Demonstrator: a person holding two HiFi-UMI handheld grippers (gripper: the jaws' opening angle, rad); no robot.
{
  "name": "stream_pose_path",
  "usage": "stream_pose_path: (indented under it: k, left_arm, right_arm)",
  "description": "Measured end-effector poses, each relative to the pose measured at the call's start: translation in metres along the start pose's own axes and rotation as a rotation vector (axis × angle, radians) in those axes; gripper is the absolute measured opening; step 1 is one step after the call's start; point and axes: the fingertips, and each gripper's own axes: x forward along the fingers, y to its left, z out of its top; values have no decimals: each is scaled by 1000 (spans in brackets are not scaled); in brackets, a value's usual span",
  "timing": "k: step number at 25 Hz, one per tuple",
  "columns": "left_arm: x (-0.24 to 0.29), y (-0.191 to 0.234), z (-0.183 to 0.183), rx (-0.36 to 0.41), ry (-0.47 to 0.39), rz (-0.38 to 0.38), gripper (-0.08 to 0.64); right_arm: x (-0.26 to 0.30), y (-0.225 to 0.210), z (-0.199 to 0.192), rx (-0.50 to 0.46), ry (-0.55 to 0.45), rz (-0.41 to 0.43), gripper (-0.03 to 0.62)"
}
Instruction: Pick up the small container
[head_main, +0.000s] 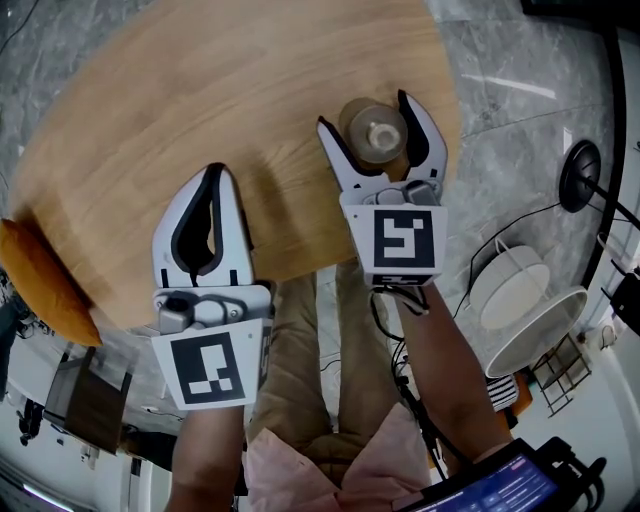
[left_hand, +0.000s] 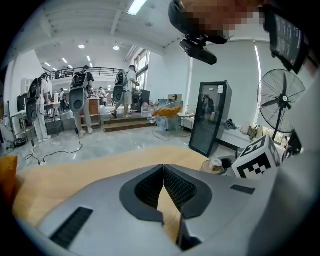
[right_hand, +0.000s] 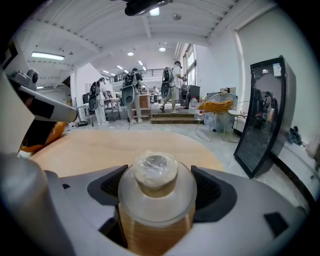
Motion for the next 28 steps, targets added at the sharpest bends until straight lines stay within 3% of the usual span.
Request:
stream_pose_path:
  k: [11, 16, 20, 28]
  left_arm:
    - [-2, 8, -7, -12, -22, -5, 14]
    - [-4, 16, -17, -10, 45, 23, 12]
    - [-1, 14, -8, -22, -15, 4, 14]
    - [-6, 13, -16, -15, 34, 26, 14]
  right_arm:
    - [9, 10, -7, 25, 24, 11, 388]
    - [10, 9, -9, -4, 18, -11, 365]
    - [11, 10, -6, 3, 10, -5, 356]
    - [10, 7, -7, 14, 19, -23, 337]
